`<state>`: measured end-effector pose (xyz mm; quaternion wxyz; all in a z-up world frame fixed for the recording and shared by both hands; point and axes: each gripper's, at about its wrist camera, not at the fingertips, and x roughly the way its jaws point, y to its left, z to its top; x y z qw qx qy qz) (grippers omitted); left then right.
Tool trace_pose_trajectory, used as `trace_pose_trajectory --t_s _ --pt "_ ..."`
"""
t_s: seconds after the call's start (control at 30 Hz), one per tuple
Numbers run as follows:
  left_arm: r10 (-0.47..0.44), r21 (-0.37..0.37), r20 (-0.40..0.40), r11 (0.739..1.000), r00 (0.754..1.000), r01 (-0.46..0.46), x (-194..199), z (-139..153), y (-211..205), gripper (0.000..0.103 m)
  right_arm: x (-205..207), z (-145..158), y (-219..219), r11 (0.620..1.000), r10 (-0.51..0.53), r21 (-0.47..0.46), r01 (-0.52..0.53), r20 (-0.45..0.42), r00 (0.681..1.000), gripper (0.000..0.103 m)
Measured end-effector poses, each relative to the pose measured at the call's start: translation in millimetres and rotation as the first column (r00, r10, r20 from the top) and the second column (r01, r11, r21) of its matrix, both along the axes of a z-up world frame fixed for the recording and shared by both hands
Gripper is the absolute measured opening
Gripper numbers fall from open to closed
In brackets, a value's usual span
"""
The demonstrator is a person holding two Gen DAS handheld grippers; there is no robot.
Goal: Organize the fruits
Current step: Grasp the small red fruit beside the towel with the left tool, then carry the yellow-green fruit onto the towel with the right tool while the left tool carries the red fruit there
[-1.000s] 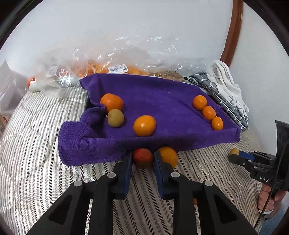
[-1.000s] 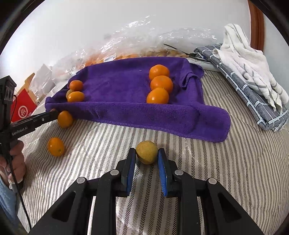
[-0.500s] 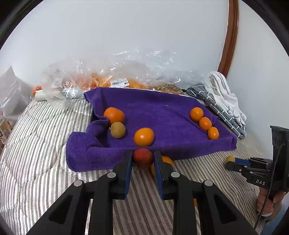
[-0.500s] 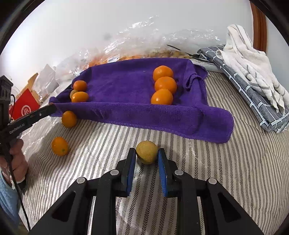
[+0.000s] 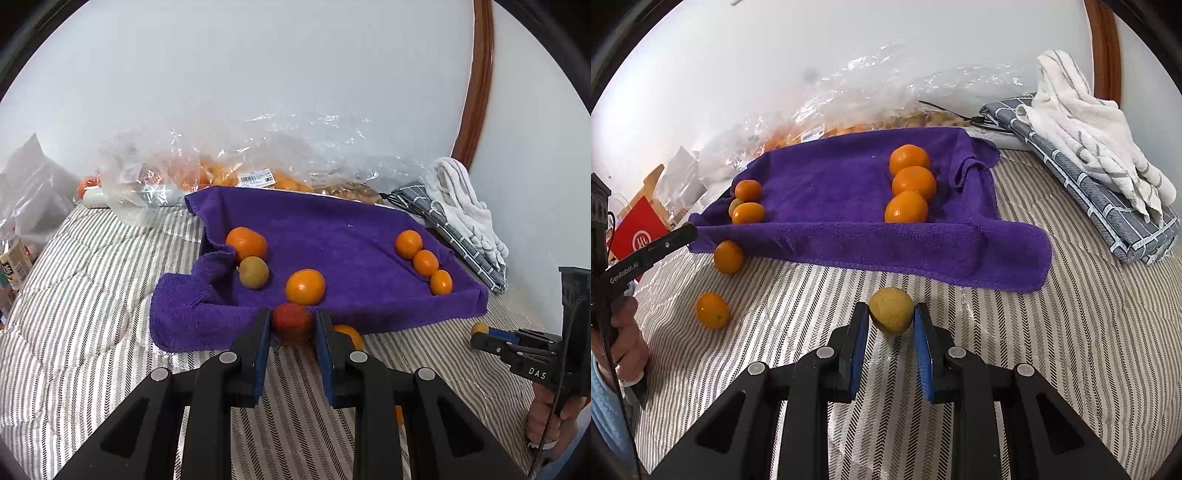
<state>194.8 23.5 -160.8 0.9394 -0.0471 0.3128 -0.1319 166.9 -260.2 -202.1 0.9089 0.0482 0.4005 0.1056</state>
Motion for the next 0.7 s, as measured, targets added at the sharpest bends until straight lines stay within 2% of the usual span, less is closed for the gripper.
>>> trace_pose_trajectory --t_s 0.2,0.43,0.7 --pt "0.001 0.011 0.01 1.0 1.0 -0.001 -1 1 -1 0.023 -2 1 -7 0.999 -0.018 0.034 0.018 0.013 1.0 0.025" --pt "0.039 -0.018 0.001 0.999 0.999 -0.039 2 2 9 0.023 -2 2 -7 0.999 -0.029 0.032 0.028 0.015 0.999 0.025" --pt "0.061 -0.064 0.008 0.996 0.998 -0.06 2 6 18 0.023 -7 5 -16 0.995 -0.036 0.094 0.032 0.038 0.999 0.025"
